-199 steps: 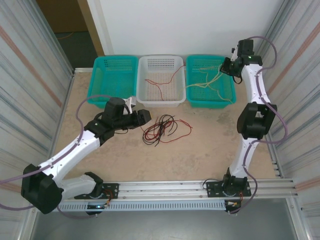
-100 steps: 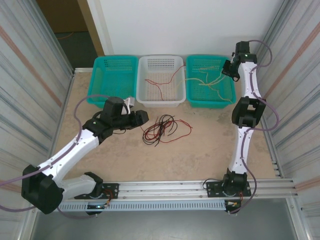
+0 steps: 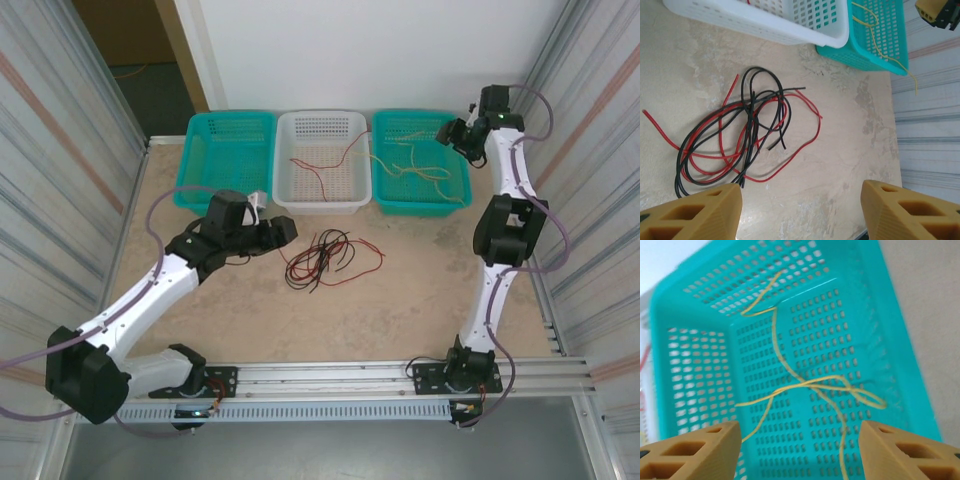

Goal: Untangle the cables

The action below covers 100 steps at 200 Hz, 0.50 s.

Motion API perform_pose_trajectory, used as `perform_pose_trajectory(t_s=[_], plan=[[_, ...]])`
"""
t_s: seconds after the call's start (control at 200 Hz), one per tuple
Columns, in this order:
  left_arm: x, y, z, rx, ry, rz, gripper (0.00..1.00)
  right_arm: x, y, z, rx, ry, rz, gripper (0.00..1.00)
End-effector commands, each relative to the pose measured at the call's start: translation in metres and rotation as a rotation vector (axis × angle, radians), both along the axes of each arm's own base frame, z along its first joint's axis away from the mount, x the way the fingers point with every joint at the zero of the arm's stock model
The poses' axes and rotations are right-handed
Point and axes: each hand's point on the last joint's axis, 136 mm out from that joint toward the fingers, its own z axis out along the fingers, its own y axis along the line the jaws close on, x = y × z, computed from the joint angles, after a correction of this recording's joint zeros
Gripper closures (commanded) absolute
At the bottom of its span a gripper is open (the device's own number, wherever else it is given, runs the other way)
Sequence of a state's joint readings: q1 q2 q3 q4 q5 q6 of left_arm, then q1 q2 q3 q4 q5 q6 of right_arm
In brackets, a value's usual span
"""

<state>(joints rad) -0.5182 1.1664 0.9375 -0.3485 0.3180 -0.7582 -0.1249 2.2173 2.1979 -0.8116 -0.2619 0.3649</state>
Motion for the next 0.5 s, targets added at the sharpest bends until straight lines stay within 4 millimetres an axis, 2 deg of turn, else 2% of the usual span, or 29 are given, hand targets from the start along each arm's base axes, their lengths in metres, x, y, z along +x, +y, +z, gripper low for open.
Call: perform_pose_trajectory(t_s=[0.0,0.155,0.281,0.321,0.341,0.396,0.496], plan=[[0.006,0.006,0.014,0.032,-0.045,0.017,0.36,-0.017,0.049,0.043,-0.040,-0.088,0.117,0.39],[0.003,0.017,0.014,0.090,-0.042,0.034,0.37,-0.042,0.104,0.028,-0.128,-0.025,0.259,0.41],[-0.001,0.024,0.010,0.134,-0.029,0.041,0.37,-0.072,0.146,0.024,-0.187,-0.004,0.328,0.43],[-0.002,0.027,0.007,0.152,-0.019,0.046,0.37,-0.086,0.163,0.025,-0.191,-0.011,0.355,0.43],[-0.003,0.028,0.005,0.158,-0.016,0.048,0.37,-0.096,0.170,0.015,-0.193,0.011,0.367,0.42],[-0.005,0.033,0.000,0.178,-0.007,0.059,0.37,-0.120,0.190,0.013,-0.189,0.010,0.395,0.41],[-0.009,0.040,-0.012,0.198,0.010,0.085,0.37,-0.171,0.224,-0.006,-0.181,0.053,0.445,0.40]])
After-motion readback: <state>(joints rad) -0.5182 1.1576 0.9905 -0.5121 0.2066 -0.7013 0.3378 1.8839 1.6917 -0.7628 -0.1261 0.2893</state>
